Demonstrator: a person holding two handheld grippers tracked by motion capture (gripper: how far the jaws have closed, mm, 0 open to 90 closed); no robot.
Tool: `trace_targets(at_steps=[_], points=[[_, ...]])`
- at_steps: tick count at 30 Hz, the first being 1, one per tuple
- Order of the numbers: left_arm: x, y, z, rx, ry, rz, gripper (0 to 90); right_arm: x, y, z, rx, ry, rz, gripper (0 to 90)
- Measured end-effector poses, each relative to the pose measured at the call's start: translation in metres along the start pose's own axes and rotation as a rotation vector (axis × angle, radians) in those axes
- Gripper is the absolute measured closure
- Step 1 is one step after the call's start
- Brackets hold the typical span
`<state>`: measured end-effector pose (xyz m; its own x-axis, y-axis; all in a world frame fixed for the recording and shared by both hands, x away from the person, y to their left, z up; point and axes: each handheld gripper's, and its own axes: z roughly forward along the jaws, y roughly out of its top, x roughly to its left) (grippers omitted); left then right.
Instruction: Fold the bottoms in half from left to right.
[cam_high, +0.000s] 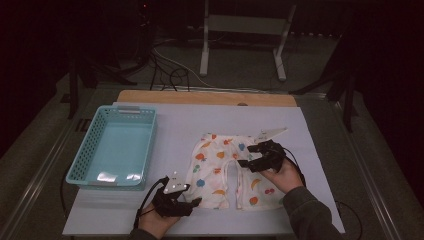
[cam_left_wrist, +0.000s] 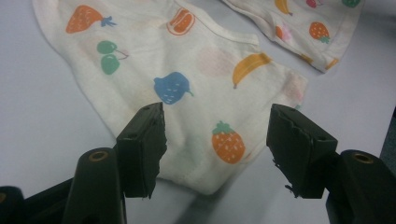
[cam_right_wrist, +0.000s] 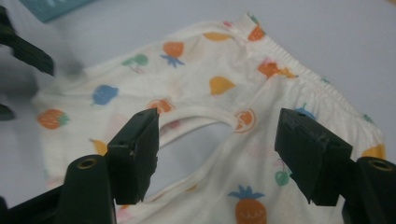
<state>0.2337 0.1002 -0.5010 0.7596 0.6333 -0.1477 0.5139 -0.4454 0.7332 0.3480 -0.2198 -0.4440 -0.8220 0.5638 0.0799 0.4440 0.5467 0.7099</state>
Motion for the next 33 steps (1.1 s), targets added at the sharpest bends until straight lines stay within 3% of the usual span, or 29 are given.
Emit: trace_targets(at_steps=[3, 6, 11, 17, 23, 26, 33], points=[[-0.002, -0.001, 0.002, 0.001, -0.001, 0.001, 38.0, 0.004, 0.004, -0.009, -0.025, 0.012, -0.002, 31.6], [-0.002, 0.000, 0.003, 0.004, -0.002, 0.000, 38.0, 0.002, 0.014, -0.008, 0.014, 0.012, -0.011, 30.6], [0.001, 0.001, 0.003, 0.000, 0.001, 0.000, 38.3, -0.006, 0.036, -0.001, 0.010, 0.030, -0.023, 30.7], [0.003, -0.001, 0.004, 0.000, -0.001, -0.008, 39.1, -0.018, 0.061, 0.027, 0.039, 0.050, -0.037, 30.5], [0.009, -0.004, 0.003, 0.001, 0.005, -0.015, 41.6, -0.027, 0.079, 0.060, 0.040, 0.054, -0.018, 31.9], [0.010, -0.006, 0.005, 0.010, 0.004, -0.017, 43.3, -0.030, 0.078, 0.081, 0.027, 0.070, 0.000, 33.4], [0.013, -0.011, 0.009, 0.033, 0.010, -0.017, 44.9, -0.034, 0.065, 0.122, 0.068, 0.077, 0.034, 36.1]])
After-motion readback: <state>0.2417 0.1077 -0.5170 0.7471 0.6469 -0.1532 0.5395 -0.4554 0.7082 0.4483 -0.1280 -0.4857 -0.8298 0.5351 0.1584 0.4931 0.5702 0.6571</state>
